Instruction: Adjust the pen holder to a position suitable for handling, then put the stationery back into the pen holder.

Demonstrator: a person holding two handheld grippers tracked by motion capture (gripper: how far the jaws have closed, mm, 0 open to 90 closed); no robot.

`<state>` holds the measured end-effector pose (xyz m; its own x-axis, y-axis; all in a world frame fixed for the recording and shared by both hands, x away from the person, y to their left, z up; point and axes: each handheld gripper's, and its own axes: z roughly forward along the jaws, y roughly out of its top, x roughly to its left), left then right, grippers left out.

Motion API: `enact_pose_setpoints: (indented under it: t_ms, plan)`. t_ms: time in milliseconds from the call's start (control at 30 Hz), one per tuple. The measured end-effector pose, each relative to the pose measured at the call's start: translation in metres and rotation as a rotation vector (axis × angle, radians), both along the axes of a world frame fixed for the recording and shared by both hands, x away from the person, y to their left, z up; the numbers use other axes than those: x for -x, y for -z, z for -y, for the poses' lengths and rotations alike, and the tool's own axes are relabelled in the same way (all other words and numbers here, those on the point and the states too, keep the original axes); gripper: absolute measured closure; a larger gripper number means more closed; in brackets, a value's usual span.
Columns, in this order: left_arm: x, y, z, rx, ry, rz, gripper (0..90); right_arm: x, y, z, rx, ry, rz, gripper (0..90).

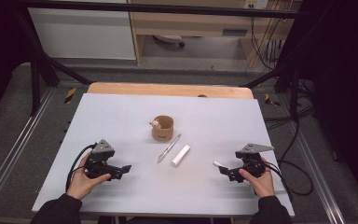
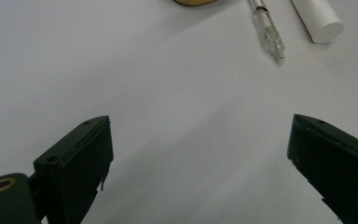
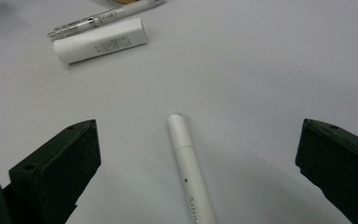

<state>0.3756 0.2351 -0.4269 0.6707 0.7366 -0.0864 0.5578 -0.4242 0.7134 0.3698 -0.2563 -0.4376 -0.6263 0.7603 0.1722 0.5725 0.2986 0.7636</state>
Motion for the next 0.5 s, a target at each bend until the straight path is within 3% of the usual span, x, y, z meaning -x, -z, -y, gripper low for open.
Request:
enact_pose_setpoints:
  t_ms: [500]
  plan:
    - [-0.015,-0.010,0.027,-0.024,-0.002,-0.012,7.0,0.001,0.004,-0.004,0.015,-0.029,-0.011,0.7]
